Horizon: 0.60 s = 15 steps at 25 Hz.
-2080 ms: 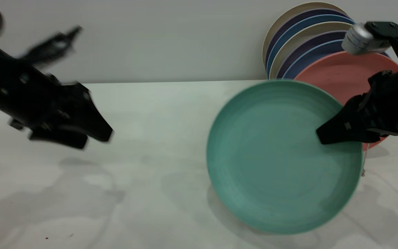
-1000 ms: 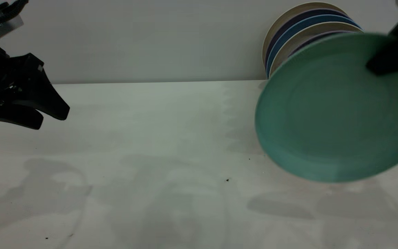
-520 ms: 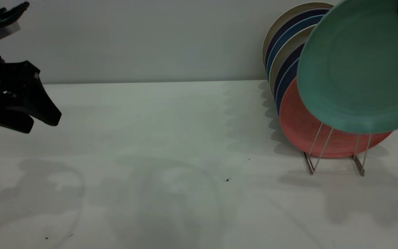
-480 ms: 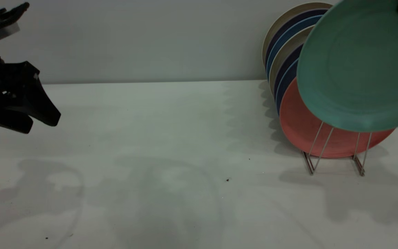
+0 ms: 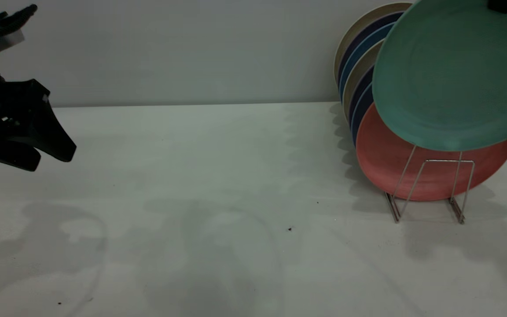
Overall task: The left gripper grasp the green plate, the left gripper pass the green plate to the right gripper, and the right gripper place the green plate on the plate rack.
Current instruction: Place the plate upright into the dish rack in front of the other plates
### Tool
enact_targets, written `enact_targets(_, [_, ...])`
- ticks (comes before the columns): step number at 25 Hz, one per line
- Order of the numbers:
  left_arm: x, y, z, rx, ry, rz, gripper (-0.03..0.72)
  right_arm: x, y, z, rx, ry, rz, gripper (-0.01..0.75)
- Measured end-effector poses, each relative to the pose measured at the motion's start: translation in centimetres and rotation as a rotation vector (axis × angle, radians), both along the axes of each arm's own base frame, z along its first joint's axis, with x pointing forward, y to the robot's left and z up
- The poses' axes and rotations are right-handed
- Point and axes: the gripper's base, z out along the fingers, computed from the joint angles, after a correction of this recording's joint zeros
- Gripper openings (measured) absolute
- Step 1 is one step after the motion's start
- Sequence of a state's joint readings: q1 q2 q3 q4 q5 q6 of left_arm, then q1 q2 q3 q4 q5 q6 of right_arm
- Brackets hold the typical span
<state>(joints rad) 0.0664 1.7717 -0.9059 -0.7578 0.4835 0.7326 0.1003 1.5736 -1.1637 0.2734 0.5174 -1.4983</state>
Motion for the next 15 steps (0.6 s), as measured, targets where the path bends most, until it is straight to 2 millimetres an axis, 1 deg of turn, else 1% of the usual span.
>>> enact_targets(8, [0.0,0.0,0.0,0.0,0.0,0.0,0.58,0.9,0.0,-1.1,-0.011,0.007,0.002,0.071])
enact_targets(15, [0.0,0.0,0.0,0.0,0.0,0.0,0.58,1.0,0.0,-1.6,-0.034,0.023,0.015,0.071])
